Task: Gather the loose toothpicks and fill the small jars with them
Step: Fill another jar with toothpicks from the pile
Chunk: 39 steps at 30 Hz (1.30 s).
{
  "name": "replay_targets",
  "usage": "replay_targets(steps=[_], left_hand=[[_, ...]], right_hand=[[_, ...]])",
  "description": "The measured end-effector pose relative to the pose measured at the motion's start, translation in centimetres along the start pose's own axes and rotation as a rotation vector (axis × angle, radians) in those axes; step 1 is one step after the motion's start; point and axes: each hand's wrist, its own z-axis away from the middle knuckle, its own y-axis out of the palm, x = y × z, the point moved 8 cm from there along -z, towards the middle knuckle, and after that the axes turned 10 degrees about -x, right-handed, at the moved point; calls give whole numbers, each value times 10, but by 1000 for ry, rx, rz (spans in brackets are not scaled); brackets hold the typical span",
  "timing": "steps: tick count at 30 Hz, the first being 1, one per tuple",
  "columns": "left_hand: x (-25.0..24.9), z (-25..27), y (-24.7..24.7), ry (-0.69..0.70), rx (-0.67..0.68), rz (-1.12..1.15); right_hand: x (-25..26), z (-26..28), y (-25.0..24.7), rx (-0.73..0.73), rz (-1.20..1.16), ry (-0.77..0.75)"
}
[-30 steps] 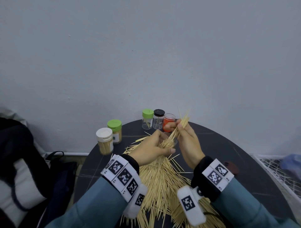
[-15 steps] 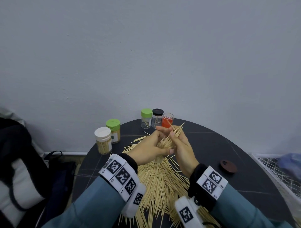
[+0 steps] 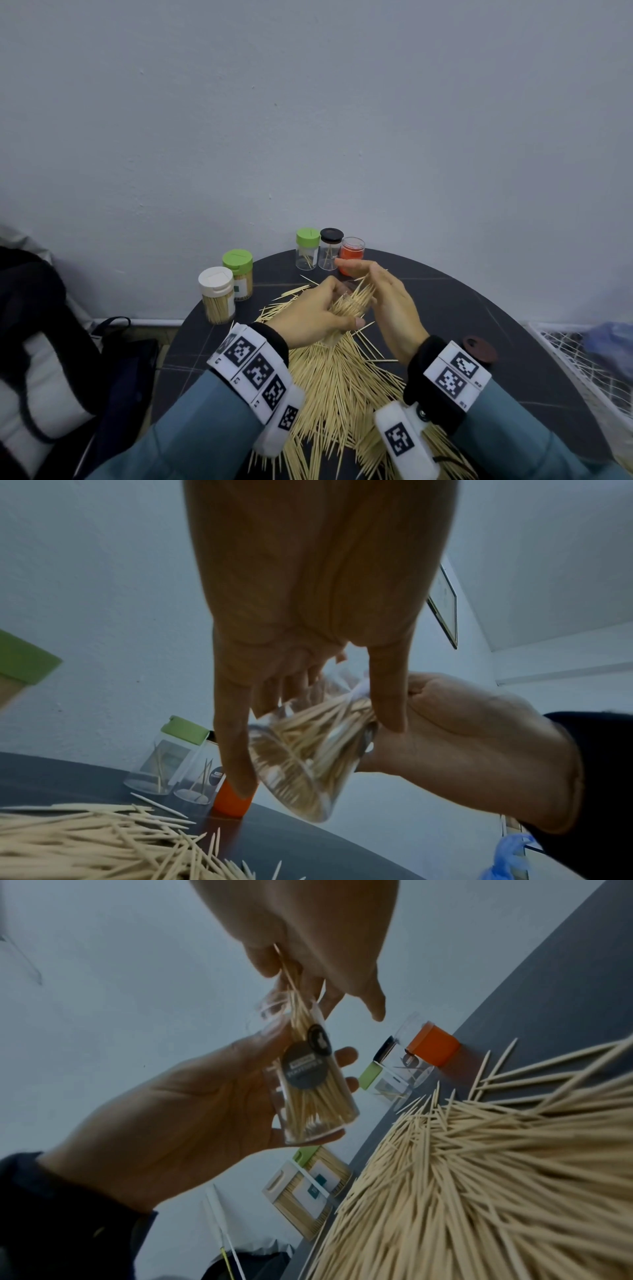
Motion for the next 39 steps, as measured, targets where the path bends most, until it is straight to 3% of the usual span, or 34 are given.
replay_targets(steps=[13, 19, 27, 31, 35, 39], left_hand=[[-1, 0, 1, 20, -5, -21], [0, 0, 4, 17, 2, -8], [-2, -2, 0, -17, -45, 46], [-2, -1, -3, -21, -77, 26], [-5, 4, -1, -17, -90, 28], [-7, 7, -4, 20, -125, -12]], right_hand=[[4, 2, 6, 141, 40, -46], [1, 1, 1, 120, 16, -44], [-2, 3, 8, 188, 179, 6], [-2, -3, 2, 148, 177, 11], [-13, 3, 14, 274, 269, 103], [-7, 2, 14, 284, 266, 97]])
